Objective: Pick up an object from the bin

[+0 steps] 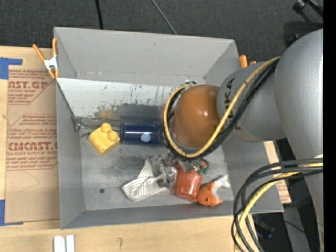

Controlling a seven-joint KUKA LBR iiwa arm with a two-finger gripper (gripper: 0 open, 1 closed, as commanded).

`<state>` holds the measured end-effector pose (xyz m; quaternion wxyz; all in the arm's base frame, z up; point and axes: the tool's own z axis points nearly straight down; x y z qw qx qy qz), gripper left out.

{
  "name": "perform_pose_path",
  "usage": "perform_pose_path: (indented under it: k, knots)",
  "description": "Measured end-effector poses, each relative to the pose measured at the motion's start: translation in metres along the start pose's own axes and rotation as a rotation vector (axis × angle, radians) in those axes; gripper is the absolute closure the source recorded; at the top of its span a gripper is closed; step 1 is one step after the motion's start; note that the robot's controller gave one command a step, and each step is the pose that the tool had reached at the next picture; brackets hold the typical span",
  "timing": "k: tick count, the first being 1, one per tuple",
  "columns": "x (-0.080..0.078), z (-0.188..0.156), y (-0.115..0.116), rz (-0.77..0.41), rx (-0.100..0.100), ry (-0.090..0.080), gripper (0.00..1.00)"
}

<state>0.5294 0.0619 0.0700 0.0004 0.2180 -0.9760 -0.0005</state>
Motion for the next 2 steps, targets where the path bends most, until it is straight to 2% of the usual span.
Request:
perform_pose_path:
  k: [1, 2]
  knots:
    - [0.000, 0.000, 0.000, 0.000, 0.000, 0.000, 1.00]
    - [0.025, -0.138, 0.015, -0.039, 0.001, -0.004, 1.00]
